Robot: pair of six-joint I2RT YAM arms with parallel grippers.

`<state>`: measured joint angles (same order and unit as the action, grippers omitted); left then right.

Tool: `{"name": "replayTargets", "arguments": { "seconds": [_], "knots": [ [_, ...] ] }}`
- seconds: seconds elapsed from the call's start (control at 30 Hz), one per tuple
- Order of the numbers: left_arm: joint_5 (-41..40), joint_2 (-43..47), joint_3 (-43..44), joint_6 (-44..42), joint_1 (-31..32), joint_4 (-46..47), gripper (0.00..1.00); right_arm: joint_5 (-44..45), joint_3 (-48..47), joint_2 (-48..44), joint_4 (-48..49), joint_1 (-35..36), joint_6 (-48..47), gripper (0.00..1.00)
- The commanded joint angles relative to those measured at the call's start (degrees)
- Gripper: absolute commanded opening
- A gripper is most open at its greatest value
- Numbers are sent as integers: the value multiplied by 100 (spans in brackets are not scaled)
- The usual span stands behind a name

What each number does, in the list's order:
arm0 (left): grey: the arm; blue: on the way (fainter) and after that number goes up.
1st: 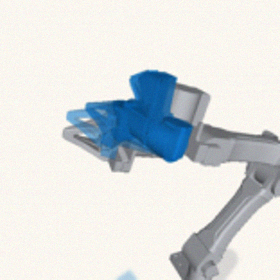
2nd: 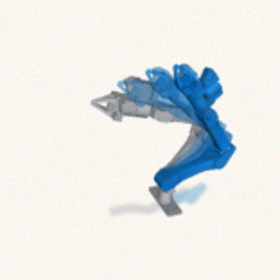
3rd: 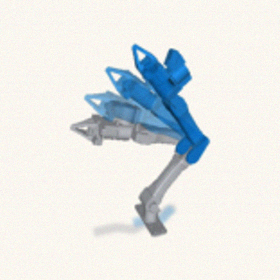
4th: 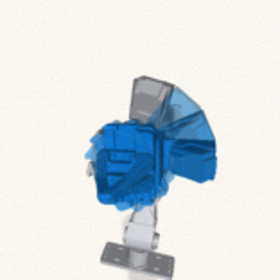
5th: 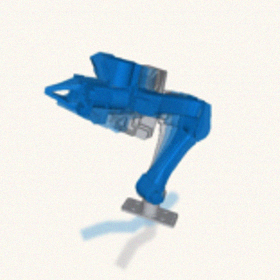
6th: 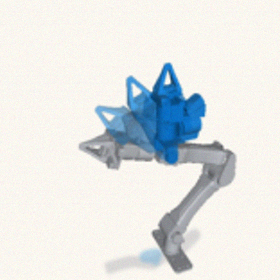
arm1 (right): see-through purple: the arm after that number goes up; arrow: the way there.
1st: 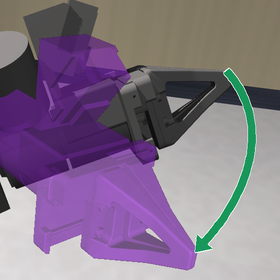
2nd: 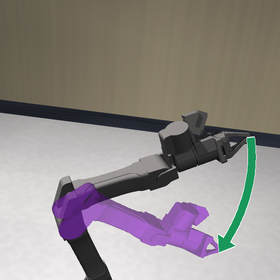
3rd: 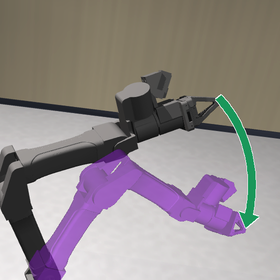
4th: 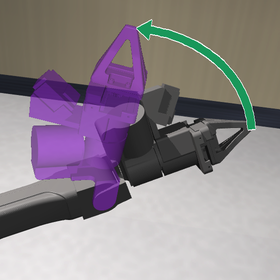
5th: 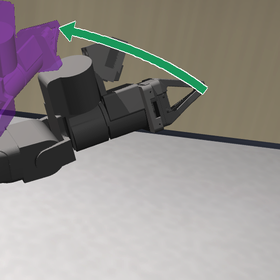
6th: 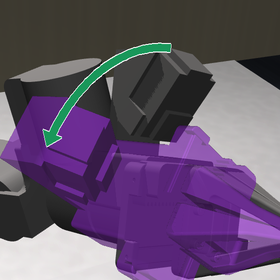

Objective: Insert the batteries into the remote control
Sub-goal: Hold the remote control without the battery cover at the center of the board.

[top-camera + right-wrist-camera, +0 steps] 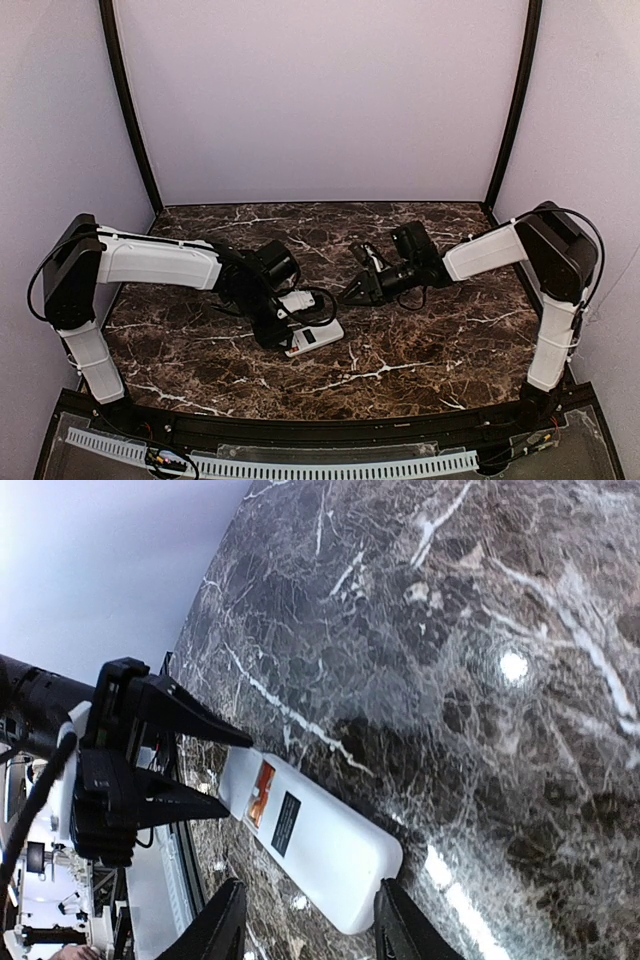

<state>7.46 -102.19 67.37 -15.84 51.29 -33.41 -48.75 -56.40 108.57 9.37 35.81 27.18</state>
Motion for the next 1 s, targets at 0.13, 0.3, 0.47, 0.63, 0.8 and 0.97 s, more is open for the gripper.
{"name": "replayTargets", "arguments": {
  "seconds": [0.13,0.3,0.47,0.63,0.8,0.97],
  "knots": [
    [32,308,-57,-24,26,-75,41,157,-556,533,-38,119,-116,43],
    [100,408,-138,-16,28,-55,41,158,-725,803,-84,220,-160,42],
    [158,448,-203,1,27,-2,41,197,-769,908,-128,297,-217,41],
    [221,449,-230,-42,28,9,41,192,-696,971,-161,366,-238,39],
    [171,381,-255,-70,26,16,41,223,-584,900,-247,426,-283,35],
    [167,301,-245,-90,24,25,41,205,-514,860,-293,451,-309,32]
  ]
}}
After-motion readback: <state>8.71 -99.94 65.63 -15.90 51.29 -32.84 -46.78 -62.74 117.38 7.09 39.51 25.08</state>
